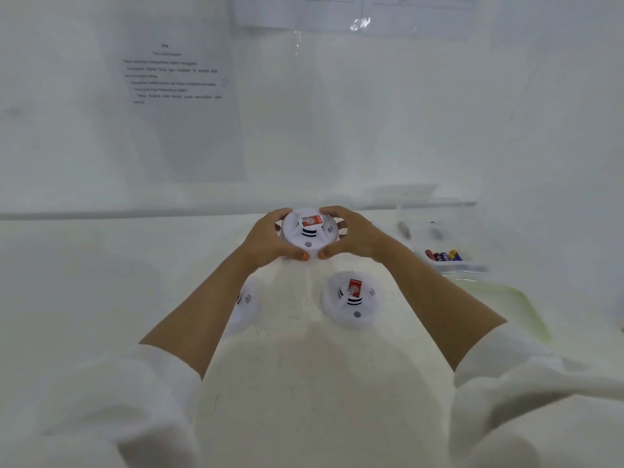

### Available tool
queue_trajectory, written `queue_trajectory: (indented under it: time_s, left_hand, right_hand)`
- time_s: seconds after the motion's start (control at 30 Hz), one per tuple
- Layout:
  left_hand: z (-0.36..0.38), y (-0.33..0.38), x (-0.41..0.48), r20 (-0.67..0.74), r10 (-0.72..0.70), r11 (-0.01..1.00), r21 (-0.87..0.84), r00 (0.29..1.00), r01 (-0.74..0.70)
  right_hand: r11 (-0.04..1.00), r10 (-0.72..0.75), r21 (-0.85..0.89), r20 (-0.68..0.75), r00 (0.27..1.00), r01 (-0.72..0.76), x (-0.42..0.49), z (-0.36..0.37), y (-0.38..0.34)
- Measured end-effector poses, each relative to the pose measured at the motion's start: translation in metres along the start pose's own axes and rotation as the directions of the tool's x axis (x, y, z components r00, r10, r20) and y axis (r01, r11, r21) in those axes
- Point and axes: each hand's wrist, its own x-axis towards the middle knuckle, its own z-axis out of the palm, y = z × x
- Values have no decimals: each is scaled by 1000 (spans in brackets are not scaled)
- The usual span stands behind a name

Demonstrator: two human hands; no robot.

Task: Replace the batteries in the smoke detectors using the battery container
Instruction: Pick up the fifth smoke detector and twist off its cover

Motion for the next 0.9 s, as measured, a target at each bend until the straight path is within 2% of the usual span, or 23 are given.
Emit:
queue_trajectory:
  time_s: [0.5,0.9]
  left_hand:
    - [98,49,37,53,19,999,47,998,-22]
    - [182,71,67,-41,-30,1000,-8,999,30]
  right_hand:
    - [998,25,64,-60,998,-21,-35,-89,65]
    - [996,-22,87,37,999,18,-42,-159,122]
